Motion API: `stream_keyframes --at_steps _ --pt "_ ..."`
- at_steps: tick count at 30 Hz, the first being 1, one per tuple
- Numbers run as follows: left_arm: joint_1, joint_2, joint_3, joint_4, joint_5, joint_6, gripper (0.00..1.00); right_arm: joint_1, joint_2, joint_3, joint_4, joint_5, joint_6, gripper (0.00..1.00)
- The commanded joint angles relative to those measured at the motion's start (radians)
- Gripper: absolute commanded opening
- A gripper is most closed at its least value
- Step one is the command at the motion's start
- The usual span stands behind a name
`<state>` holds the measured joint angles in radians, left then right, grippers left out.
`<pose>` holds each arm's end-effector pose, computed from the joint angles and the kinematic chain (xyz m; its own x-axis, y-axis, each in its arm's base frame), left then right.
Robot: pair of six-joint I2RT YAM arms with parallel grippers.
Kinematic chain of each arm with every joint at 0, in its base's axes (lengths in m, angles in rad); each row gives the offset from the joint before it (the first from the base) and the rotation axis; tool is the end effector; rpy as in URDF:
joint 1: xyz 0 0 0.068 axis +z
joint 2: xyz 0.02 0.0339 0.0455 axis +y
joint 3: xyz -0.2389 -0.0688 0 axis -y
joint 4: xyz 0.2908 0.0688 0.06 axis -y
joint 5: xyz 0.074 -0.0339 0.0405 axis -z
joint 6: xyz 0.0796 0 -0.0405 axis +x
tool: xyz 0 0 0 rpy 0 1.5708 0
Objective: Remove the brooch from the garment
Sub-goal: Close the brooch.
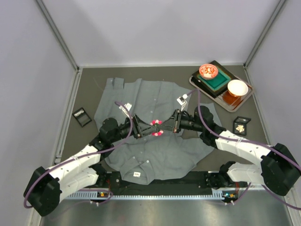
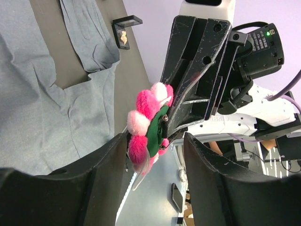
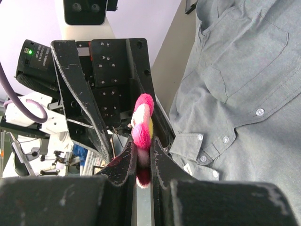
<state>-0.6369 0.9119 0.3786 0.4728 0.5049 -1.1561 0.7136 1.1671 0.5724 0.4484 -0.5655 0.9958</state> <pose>0.2167 -0.2082 0.1975 -0.8512 -0.3667 -0.3754 0.3216 0.2007 -0.9253 0.2294 0.2550 0.1994 -0.8600 0.1926 -0.4725 -0.4260 0.2385 0.8727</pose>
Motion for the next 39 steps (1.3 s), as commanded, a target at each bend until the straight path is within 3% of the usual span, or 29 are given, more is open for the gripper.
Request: stream_keyframes --at_steps 1,13,21,28,32,39 --pt "-0.004 -0.011 -0.012 0.081 0.018 -0.004 0.57 0.014 -0.004 0.05 0.042 0.001 0.0 0.0" --pt "-0.02 0.012 -0.041 0.124 -0.008 -0.034 0.47 0.014 -0.004 0.052 0.053 -0.008 0.014 0.0" --pt "-0.02 -0.002 -0.038 0.102 -0.032 -0.034 0.47 0.014 -0.003 0.049 0.05 -0.014 0.003 0.0" --pt "-0.02 0.001 -0.081 0.173 -0.026 -0.076 0.31 0.014 -0.007 0.003 0.14 -0.042 -0.01 0.0" --pt "-0.02 -0.007 -0.089 0.196 -0.022 -0.083 0.29 0.014 0.003 -0.037 0.255 -0.077 0.001 0.0" --pt "-0.02 0.015 -0.04 0.18 0.082 -0.039 0.31 0.012 0.035 -0.031 0.265 -0.149 -0.034 0.0"
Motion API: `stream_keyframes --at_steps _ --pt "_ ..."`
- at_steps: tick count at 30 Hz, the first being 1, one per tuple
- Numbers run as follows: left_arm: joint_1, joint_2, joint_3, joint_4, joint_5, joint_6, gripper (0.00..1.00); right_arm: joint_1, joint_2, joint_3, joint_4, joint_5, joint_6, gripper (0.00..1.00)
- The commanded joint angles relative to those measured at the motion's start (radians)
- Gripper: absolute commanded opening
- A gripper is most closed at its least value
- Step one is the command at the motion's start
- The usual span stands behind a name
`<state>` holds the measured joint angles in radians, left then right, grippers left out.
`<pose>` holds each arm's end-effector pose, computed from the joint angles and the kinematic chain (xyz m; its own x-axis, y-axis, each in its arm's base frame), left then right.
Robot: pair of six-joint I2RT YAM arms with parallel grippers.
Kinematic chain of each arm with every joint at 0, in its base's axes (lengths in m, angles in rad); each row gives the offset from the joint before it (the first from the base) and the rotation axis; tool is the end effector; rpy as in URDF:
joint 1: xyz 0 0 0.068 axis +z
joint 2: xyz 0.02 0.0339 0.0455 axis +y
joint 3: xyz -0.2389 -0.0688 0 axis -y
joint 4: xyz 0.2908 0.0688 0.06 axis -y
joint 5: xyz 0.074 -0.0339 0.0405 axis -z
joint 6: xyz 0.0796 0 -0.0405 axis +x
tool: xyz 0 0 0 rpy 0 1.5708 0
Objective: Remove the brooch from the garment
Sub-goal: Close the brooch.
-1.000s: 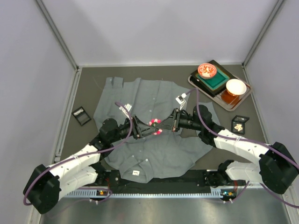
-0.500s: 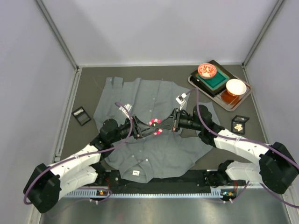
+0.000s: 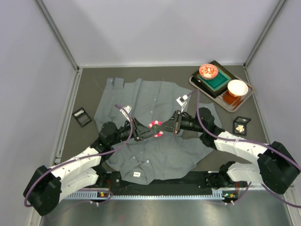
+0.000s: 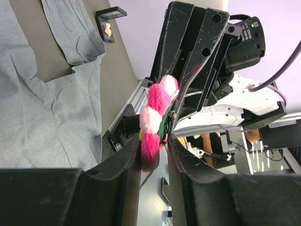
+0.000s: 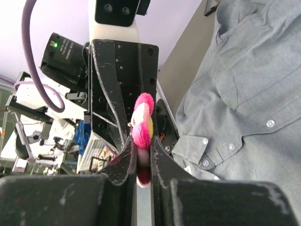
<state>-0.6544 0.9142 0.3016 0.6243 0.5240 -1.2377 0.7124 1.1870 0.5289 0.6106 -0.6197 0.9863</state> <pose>0.2054 -0.2078 0.1863 -0.8701 -0.3637 -0.3325 0.3109 0.1183 -0.9431 0.2240 0.2546 0.1980 -0.8298 0.1804 -0.5282 -0.5059 0.1566 0.8483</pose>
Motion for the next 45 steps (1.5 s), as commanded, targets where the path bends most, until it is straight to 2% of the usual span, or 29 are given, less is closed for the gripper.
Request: stream_keyframes --at_steps 1,6,16,19,22,27,30,34,38,45 --pt "-0.002 0.015 0.05 0.011 0.092 0.07 0.32 0.013 0.022 0.014 0.104 -0.107 -0.032 0.0" --pt "-0.001 0.051 0.091 -0.018 0.168 0.095 0.31 0.015 0.043 0.033 0.095 -0.175 -0.051 0.0" --pt "-0.001 0.04 0.108 -0.095 0.199 0.161 0.27 0.015 0.037 0.019 0.106 -0.193 -0.069 0.0" --pt "-0.001 0.025 0.126 -0.149 0.205 0.187 0.32 0.013 0.031 0.01 0.095 -0.18 -0.071 0.0" --pt "-0.001 -0.021 0.108 -0.161 0.148 0.166 0.36 0.012 0.014 0.003 0.08 -0.146 -0.071 0.0" --pt "-0.001 -0.115 0.012 -0.068 0.027 0.057 0.4 0.013 -0.004 -0.012 0.118 -0.074 -0.005 0.0" --pt "-0.001 -0.15 -0.018 -0.044 -0.021 0.041 0.43 0.013 -0.015 -0.01 0.114 -0.052 0.006 0.0" --pt "-0.001 -0.141 -0.018 -0.037 -0.027 0.035 0.41 0.013 -0.018 0.013 0.094 -0.064 -0.001 0.0" --pt "-0.001 -0.106 0.001 -0.023 0.024 0.038 0.49 0.012 -0.021 0.017 0.069 -0.054 -0.012 0.0" --pt "-0.002 -0.112 0.008 -0.034 0.037 0.058 0.53 0.013 -0.013 0.026 0.057 -0.049 -0.017 0.0"
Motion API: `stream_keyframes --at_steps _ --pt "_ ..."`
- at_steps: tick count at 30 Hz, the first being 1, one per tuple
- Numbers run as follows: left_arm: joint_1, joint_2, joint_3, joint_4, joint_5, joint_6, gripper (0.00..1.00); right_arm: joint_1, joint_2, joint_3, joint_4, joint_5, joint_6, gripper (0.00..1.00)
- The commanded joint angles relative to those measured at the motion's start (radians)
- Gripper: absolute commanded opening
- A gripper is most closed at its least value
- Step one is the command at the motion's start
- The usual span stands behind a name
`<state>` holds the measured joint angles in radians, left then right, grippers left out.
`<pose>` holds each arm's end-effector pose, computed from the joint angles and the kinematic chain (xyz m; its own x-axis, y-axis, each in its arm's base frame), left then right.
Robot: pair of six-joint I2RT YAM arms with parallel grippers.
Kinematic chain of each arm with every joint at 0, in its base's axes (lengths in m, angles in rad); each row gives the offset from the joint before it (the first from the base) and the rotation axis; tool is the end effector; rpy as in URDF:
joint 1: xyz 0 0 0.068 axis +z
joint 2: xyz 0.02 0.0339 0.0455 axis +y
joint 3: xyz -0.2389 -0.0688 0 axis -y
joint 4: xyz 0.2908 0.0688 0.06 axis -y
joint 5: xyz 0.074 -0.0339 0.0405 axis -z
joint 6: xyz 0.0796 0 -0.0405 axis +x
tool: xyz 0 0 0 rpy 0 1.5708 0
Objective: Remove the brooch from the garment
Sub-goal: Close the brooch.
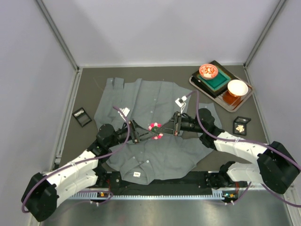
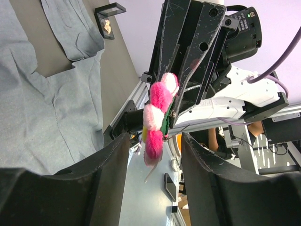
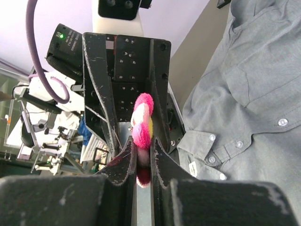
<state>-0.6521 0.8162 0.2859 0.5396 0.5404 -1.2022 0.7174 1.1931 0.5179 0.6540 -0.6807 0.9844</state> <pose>0.1975 -0.2024 0.1935 -0.8642 -0.3466 -0.3648 0.3417 0.1278 -0.9311 0.2174 0.2562 0.1978 -0.8293 0.1355 -0.5421 -0.5318 0.1067 0.8401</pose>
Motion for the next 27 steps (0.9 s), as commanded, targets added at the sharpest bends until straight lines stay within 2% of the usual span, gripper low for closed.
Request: stream_keyframes --at_steps 1,10,18,27 --pt "-0.004 -0.018 0.027 0.031 0.017 0.029 0.53 0.008 -0.018 0.039 0.01 0.012 -0.013 0.0" --pt "-0.004 0.017 0.039 0.063 0.01 0.021 0.53 0.017 -0.023 0.051 -0.002 0.015 -0.016 0.0" --pt "-0.004 0.015 0.015 0.089 -0.007 0.003 0.38 0.024 -0.024 0.037 0.016 0.009 -0.023 0.0" --pt "-0.004 -0.003 -0.014 0.1 -0.033 -0.023 0.34 0.024 -0.04 0.024 0.029 0.02 -0.021 0.0"
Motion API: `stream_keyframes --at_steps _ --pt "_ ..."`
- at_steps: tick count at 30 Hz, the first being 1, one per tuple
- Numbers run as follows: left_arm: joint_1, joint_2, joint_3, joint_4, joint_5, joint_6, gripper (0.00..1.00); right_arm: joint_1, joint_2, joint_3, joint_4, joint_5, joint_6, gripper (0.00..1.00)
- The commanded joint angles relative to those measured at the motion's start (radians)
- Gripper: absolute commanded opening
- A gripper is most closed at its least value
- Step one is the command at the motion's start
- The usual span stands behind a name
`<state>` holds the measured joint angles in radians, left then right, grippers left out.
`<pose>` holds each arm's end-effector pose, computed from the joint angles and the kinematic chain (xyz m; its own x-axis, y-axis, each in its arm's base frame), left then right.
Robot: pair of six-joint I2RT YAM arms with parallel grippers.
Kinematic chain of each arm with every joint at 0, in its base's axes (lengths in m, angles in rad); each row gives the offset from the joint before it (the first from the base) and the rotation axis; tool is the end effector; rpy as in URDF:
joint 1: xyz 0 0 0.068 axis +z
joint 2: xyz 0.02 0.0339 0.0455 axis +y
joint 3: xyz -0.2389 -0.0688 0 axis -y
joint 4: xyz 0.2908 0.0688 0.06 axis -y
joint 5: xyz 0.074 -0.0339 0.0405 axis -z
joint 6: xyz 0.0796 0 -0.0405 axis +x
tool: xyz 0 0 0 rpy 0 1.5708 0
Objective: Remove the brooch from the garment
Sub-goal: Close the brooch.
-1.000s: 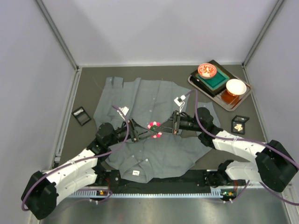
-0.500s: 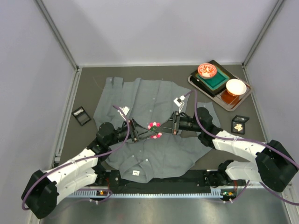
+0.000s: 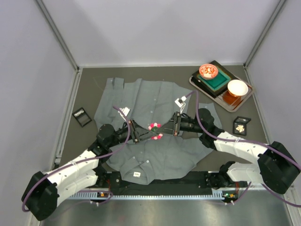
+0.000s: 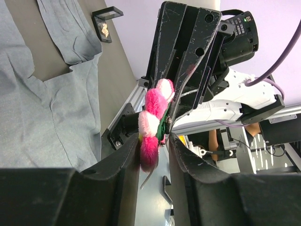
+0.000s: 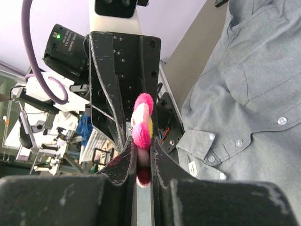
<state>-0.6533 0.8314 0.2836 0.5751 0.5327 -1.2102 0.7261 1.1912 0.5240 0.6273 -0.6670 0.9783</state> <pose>0.1986 -0.2029 0.1937 -0.8595 -0.3572 -0.3657 0.3473 0.1170 -0.9304 0.2167 0.2582 0.1971 -0.8328 0.1321 -0.5375 -0.5247 0.1209 0.8427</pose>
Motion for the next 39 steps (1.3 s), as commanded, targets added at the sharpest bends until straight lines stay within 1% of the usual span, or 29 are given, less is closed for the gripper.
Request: stream_keyframes --at_steps 1,9,14,20,23,29,39 --pt "-0.003 -0.018 -0.015 0.069 -0.03 -0.023 0.33 0.015 -0.041 0.019 0.055 0.006 -0.015 0.0" --pt "-0.003 -0.008 -0.032 0.138 -0.025 -0.051 0.28 0.013 -0.027 0.007 0.115 -0.046 -0.012 0.0" --pt "-0.003 0.012 -0.005 0.138 0.044 -0.022 0.27 0.015 -0.01 0.024 0.121 -0.106 -0.024 0.0" --pt "-0.003 0.043 0.064 0.066 0.144 0.043 0.26 0.015 0.008 0.041 0.066 -0.149 -0.056 0.0" --pt "-0.002 0.038 0.091 0.019 0.159 0.08 0.26 0.013 0.008 0.042 0.051 -0.164 -0.064 0.0" --pt "-0.002 0.022 0.121 -0.052 0.159 0.127 0.26 0.015 0.008 0.05 0.006 -0.163 -0.078 0.0" --pt "-0.002 0.002 0.15 -0.133 0.159 0.199 0.27 0.015 0.005 0.059 0.006 -0.161 -0.066 0.0"
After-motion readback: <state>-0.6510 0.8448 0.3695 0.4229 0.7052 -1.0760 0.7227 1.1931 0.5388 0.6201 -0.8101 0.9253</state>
